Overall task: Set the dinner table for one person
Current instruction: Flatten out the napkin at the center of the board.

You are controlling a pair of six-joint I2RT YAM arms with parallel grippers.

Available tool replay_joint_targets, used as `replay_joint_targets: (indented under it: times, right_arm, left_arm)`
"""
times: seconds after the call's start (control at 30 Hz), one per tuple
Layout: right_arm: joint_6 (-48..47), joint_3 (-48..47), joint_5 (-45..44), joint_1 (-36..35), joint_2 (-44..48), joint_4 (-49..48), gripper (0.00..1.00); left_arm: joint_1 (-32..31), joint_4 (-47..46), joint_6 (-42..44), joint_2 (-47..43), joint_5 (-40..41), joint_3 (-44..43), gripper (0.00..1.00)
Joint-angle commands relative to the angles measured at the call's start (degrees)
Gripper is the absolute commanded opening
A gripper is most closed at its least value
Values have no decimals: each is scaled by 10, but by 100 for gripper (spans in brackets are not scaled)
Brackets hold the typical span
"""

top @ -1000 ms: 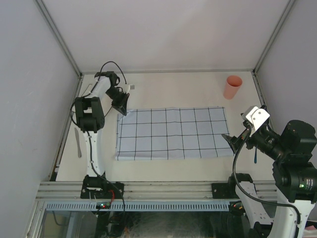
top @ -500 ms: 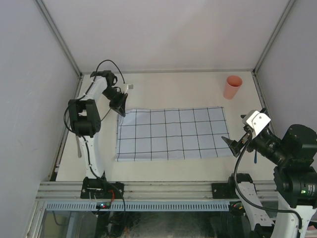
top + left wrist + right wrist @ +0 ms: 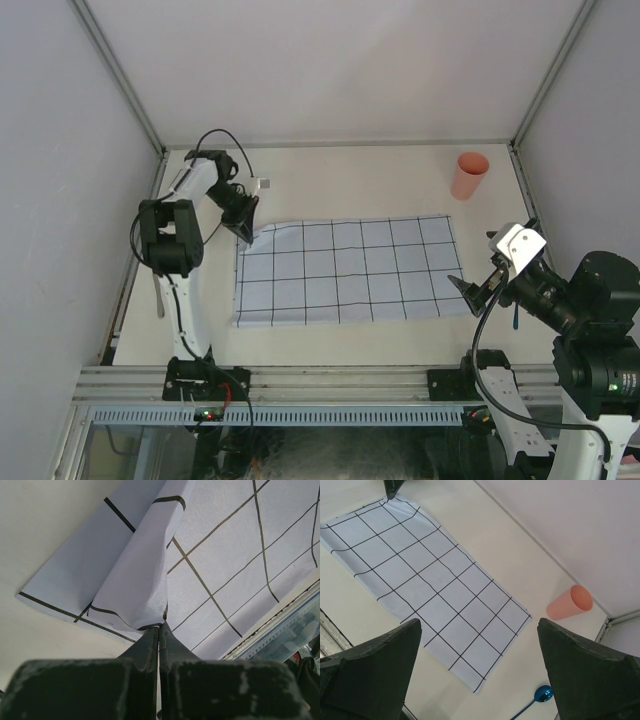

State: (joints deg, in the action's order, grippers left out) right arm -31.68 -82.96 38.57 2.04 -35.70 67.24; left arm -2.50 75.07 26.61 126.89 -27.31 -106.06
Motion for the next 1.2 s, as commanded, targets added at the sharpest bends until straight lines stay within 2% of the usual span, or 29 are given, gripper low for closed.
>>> replay_joint_targets:
  times: [0.0, 0.37, 0.43, 0.6, 0.73, 1.17]
  right_arm:
    - [-7, -2, -2, -4, 1, -15, 100]
    - [-8, 0, -15, -30, 9, -24, 100]
    - [-2, 0, -13, -40, 14, -31, 100]
    - [0, 1, -5, -46, 19, -33, 100]
    - [0, 0, 3, -43, 16, -31, 100]
    - [-6, -1, 3, -26, 0, -21, 100]
  left_arm:
    - [0, 22, 14, -59, -23, 1, 0]
    - [-2, 52, 15, -148, -32, 43, 0]
    - [-4, 52, 13, -193, -33, 84, 0]
    - [-5, 22, 13, -229, -15, 145, 1]
    - [-4, -2, 11, -203, 6, 148, 1]
    - [9, -13, 14, -73, 51, 30, 4]
